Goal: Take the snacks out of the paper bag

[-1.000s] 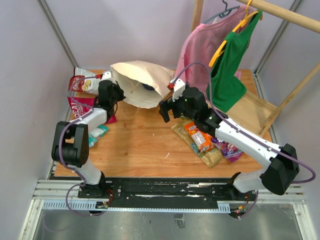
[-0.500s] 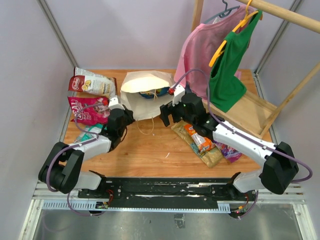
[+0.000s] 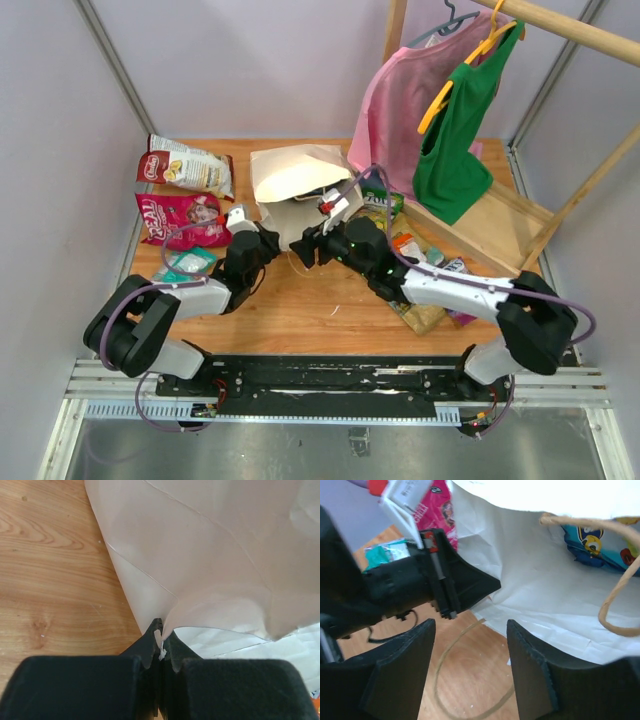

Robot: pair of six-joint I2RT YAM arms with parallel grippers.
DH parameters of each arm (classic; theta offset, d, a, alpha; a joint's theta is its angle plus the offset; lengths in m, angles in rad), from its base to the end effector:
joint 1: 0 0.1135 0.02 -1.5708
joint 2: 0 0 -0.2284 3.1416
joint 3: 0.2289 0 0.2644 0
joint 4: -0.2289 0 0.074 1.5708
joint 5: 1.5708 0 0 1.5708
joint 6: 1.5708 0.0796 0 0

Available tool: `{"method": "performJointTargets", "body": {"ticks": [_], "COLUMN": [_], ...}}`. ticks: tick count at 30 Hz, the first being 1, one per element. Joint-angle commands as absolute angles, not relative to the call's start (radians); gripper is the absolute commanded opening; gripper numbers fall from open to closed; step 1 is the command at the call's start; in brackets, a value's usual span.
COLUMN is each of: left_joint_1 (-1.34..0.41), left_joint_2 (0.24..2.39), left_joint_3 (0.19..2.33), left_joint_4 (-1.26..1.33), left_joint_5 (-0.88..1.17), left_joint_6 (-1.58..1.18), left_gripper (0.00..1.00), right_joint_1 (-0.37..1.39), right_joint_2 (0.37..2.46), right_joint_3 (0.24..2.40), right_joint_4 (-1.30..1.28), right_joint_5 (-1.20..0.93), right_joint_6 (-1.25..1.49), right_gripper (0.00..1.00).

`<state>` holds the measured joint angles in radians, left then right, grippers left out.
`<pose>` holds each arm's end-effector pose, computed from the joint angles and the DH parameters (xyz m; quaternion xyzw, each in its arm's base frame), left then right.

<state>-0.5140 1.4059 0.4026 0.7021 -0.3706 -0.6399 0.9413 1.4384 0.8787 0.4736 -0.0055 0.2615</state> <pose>0.2868 -0.1288 0.1099 -0.1588 0.7830 -0.1936 0.5694 0.2310 0.3179 0.2408 -0.2474 0.6941 0.3842 0.5563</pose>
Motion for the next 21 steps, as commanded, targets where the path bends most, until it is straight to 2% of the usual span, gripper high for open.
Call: {"method": "performJointTargets", "body": {"ticks": [1,6,13,21], "left_joint_1": [-0.525,-0.525,-0.525,-0.525], "left_joint_2": [1.400,1.370,1.319,1.347], "left_joint_3": [0.428,0.442,0.429,0.425], "left_joint_4": [0.734,0.708,0.675,0.669], "left_joint_5": [-0.358,-0.344,-0.361,-0.353], "left_joint_6": [-0.658,-0.652,-0.634,-0.634], "left_gripper": [0.05,0.06,0.07,0.07], "right_joint_1": [0.941,0.899,0.836,0.790], "right_joint_2": [1.577,1.709,1.763,1.867], "right_joint_3": [0.842,0.863,0.950,1.176], "right_joint_4": [0.796,1.038,1.111,1.167], "right_joint_5": [0.037,0.028,0.067,0.080], "right_joint_6": [0.265,0.233,0.164,0.055], "right_gripper": [0.58,0.48,0.48,0.49]}}
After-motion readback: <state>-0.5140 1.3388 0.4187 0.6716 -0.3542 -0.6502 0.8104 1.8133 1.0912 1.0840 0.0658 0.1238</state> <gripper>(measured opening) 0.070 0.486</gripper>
